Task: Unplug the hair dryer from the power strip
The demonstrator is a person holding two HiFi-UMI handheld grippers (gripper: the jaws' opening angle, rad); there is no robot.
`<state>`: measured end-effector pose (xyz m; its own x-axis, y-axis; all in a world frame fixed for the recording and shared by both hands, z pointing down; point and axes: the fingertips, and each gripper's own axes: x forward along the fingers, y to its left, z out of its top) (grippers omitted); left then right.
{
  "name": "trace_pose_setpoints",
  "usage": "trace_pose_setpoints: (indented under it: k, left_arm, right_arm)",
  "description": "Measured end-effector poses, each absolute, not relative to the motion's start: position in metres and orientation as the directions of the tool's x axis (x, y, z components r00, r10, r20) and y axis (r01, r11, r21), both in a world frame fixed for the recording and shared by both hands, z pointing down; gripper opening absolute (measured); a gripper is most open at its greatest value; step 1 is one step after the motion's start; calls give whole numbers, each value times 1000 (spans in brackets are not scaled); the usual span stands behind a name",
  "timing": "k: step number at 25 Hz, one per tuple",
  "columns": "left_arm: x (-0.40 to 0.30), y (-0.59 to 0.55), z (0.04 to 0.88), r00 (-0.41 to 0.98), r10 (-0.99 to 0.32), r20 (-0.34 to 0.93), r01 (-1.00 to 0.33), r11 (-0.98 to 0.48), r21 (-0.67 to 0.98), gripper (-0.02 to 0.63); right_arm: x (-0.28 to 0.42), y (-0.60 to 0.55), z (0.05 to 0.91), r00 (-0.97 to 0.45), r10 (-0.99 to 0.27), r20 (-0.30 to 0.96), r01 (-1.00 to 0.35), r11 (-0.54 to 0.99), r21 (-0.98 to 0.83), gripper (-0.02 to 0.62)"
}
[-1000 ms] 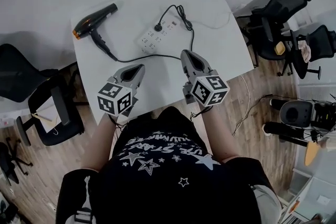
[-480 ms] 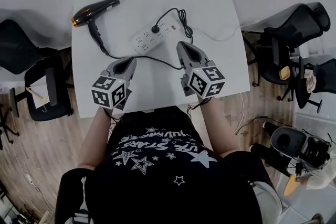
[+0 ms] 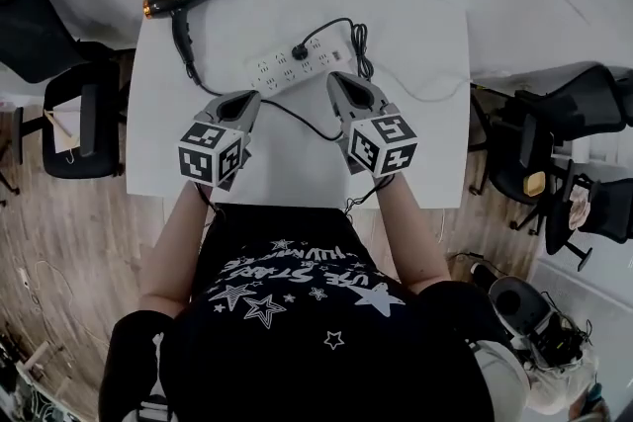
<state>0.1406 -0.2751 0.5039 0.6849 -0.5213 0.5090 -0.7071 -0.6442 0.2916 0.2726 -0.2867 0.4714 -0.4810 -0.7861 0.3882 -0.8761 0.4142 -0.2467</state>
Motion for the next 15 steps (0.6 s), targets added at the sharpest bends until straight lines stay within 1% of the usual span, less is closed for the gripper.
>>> trace_pose_setpoints:
  k: [4,10,15]
  left_arm:
    - [146,-288,521,644,-540,543,-746,-601,288,8]
    - [146,-308,540,595,-562,575,-786,-555,271,8]
    - [151,-310,555,571,-544,614,-797,-545,258,8]
  right_arm:
    - [271,-299,488,-523,-739,424,-852,461,-247,9]
    - [268,-320,501,-561,-699,443,-826,512,-237,9]
    - [263,-329,513,-585,-662,468,-804,551,-225,9]
